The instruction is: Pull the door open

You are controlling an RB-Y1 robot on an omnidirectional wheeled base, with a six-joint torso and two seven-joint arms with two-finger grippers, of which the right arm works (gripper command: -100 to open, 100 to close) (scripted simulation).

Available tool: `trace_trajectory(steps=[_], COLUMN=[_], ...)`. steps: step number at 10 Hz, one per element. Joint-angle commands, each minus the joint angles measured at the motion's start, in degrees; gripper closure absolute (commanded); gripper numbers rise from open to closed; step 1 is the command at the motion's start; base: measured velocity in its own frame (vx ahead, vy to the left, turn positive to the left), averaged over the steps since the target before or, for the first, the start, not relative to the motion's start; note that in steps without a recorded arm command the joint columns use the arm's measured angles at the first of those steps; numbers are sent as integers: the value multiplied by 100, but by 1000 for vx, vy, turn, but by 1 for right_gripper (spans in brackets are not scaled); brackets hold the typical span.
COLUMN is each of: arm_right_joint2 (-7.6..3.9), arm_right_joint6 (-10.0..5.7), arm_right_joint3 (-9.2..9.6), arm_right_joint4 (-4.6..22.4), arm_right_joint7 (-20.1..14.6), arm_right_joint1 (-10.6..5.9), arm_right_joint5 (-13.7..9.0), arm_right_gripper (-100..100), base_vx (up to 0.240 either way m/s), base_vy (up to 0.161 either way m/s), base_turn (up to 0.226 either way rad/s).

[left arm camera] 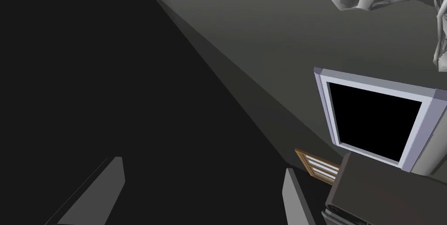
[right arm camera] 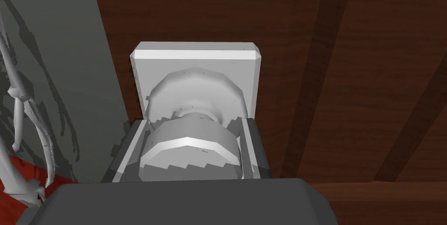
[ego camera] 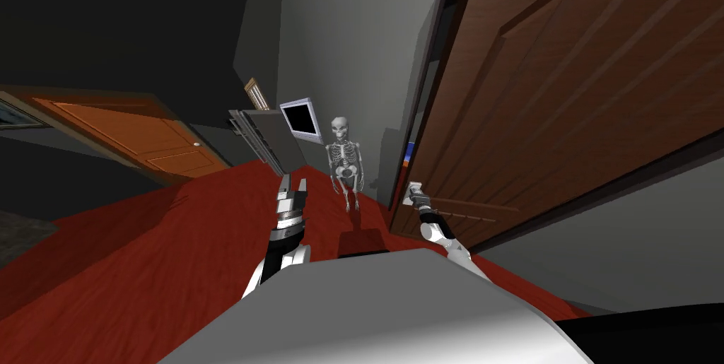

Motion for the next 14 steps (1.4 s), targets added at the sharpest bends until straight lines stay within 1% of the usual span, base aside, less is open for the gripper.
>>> trace_trajectory(steps=[1,2,3,6,7,9,11,12,13,14], arm_right_joint2=[-96,-64,-152,-304,-389,-520,-612,-578,-683,-710], arm_right_joint6=[-57,-26,-65,-146,-191,-261,-310,-280,-350,-370], arm_right_joint3=[113,77,193,335,414,536,622,602,711,732], arm_right_joint4=[-54,-16,-54,-136,-182,-252,-302,-279,-330,-344], arm_right_joint7=[-116,-72,-171,-309,-385,-503,-586,-553,-630,-648], arm_right_joint1=[53,32,99,180,225,295,344,333,412,428], arm_right_joint5=[11,7,19,34,42,55,64,63,60,59], arm_right_gripper=[100,100,100,100,100,100,100,100,100,100], base_vx=[-249,-101,-183,-238,-234,-237,-203,-95,-148,-196], base_vy=[-51,-19,-17,-67,-94,-77,-43,-24,-38,-51], base_turn=[119,36,127,138,148,169,111,37,152,124])
